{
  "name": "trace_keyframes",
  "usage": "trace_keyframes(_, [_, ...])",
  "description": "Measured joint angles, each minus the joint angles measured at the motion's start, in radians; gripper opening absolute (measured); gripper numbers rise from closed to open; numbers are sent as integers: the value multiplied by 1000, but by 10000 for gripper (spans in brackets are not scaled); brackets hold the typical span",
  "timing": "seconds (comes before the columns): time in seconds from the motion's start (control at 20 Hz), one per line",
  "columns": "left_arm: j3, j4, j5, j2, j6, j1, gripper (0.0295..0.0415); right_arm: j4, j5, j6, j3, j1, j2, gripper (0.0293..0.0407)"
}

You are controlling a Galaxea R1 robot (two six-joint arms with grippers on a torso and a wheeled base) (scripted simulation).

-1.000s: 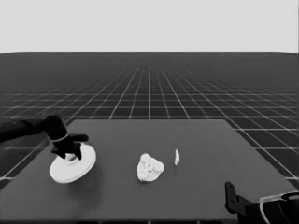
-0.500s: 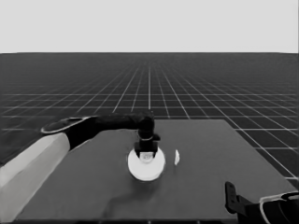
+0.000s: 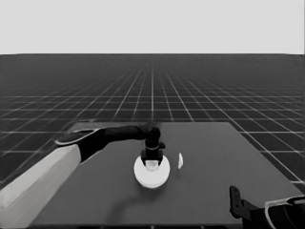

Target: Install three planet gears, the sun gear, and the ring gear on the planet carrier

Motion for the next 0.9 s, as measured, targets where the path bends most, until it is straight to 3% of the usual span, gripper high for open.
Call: trace_keyframes(0.9, [-3, 4, -1, 0, 111, 1, 348, 0, 0, 0, 0, 0, 0, 385])
